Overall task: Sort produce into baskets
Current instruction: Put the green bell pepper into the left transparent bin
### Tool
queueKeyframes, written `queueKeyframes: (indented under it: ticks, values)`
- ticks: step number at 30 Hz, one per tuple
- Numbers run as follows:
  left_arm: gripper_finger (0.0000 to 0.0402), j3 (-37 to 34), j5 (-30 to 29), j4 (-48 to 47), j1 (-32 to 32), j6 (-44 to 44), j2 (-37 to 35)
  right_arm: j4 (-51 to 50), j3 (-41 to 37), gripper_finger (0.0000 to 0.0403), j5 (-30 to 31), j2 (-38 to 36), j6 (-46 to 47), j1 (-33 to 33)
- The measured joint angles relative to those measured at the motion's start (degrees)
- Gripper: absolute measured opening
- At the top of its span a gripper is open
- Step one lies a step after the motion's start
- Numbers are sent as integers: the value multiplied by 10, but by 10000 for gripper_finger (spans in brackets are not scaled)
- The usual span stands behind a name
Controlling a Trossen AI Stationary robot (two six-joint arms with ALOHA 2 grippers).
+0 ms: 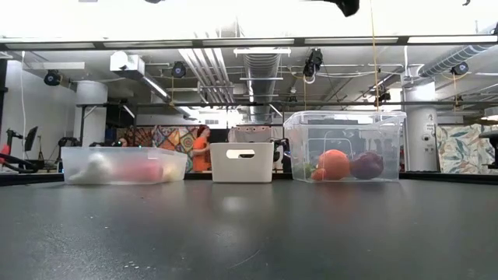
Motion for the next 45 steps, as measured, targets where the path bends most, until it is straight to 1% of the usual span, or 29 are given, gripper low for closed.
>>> queueKeyframes:
  ticks: [3, 5, 8, 13, 17, 21, 23, 27, 30, 33, 36, 39, 41, 43, 45]
  values:
    - [277, 0, -1, -11, 28, 0, -8, -57, 0, 361, 9, -18, 51, -13]
    - [277, 0, 6, -11, 57, 10, -6, -96, 0, 361, 14, -28, 84, -20]
    - [277, 0, 54, -5, 114, 26, 7, -138, 0, 361, 15, -41, 121, -28]
    - [277, 0, 141, 64, 205, 75, 48, -150, 0, 361, 22, -57, 140, -29]
    - [277, 0, 219, 138, 271, 85, 99, -151, 0, 361, 29, -69, 143, -30]
    - [277, 2, 270, 216, 309, 82, 159, -151, 0, 361, 41, -80, 146, -29]
    - [277, 20, 275, 221, 320, 84, 194, -151, 0, 361, 43, -84, 149, -29]
    - [277, 84, 317, 219, 339, 115, 270, -152, 0, 361, 44, -87, 160, -29]
    - [277, 143, 323, 187, 353, 152, 320, -156, 0, 361, 43, -88, 171, -29]
    - [277, 185, 334, 151, 373, 167, 363, -162, 0, 361, 43, -88, 184, -28]
    - [277, 203, 364, 139, 386, 178, 387, -177, 0, 361, 39, -88, 195, -28]
    - [277, 209, 375, 141, 390, 179, 390, -183, 0, 361, 38, -88, 199, -28]
    - [277, 209, 376, 123, 393, 186, 386, -182, 0, 361, 38, -88, 199, -28]
    - [277, 210, 374, 52, 398, 209, 369, -182, 0, 361, 38, -88, 198, -28]
    - [277, 236, 355, -116, 403, 259, 337, -182, 0, 361, 38, -88, 198, -28]
